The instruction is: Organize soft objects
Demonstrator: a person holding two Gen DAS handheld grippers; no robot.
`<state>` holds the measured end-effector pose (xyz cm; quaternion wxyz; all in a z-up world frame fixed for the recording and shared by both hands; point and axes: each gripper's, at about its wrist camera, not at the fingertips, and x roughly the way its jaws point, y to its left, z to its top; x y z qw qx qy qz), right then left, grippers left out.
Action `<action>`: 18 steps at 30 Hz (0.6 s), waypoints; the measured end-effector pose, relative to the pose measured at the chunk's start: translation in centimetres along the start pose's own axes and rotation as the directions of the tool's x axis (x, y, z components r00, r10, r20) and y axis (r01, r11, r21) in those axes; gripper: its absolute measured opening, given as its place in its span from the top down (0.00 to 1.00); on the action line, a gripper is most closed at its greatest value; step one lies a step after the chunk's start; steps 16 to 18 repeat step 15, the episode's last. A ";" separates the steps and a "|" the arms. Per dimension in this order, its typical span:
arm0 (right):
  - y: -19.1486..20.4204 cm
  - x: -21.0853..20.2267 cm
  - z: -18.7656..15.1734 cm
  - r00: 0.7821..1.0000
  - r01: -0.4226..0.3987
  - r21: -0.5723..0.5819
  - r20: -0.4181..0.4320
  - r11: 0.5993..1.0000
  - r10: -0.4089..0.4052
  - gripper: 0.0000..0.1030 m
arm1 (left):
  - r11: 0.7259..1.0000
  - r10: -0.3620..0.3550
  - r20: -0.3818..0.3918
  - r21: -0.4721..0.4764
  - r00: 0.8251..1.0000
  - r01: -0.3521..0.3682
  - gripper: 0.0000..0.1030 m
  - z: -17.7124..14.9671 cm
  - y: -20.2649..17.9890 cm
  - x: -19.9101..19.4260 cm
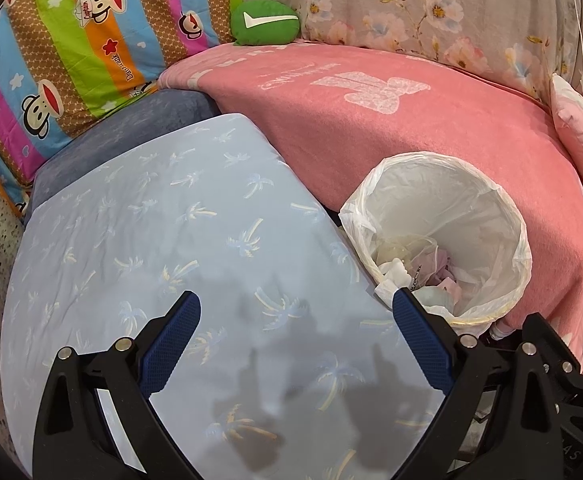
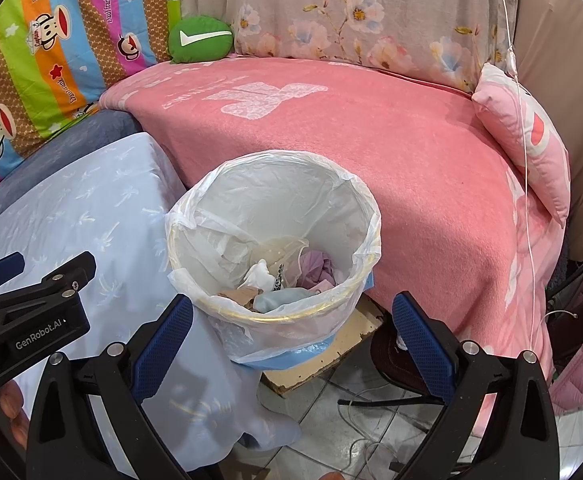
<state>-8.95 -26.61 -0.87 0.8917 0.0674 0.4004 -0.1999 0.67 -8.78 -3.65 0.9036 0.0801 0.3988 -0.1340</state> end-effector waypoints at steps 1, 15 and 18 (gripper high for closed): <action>0.0 0.0 0.0 1.000 0.000 0.000 -0.001 1.000 0.000 0.06 | 1.000 0.000 0.000 0.000 1.000 0.000 0.10 -0.1 0.0 0.0; 0.0 0.0 0.0 1.000 -0.001 0.000 0.000 1.000 0.001 0.06 | 1.000 -0.003 -0.002 0.002 1.000 0.003 0.10 -0.4 0.2 0.0; 0.0 0.0 0.0 1.000 -0.001 0.000 0.000 1.000 0.001 0.06 | 1.000 -0.003 -0.002 0.002 1.000 0.003 0.10 -0.4 0.2 0.0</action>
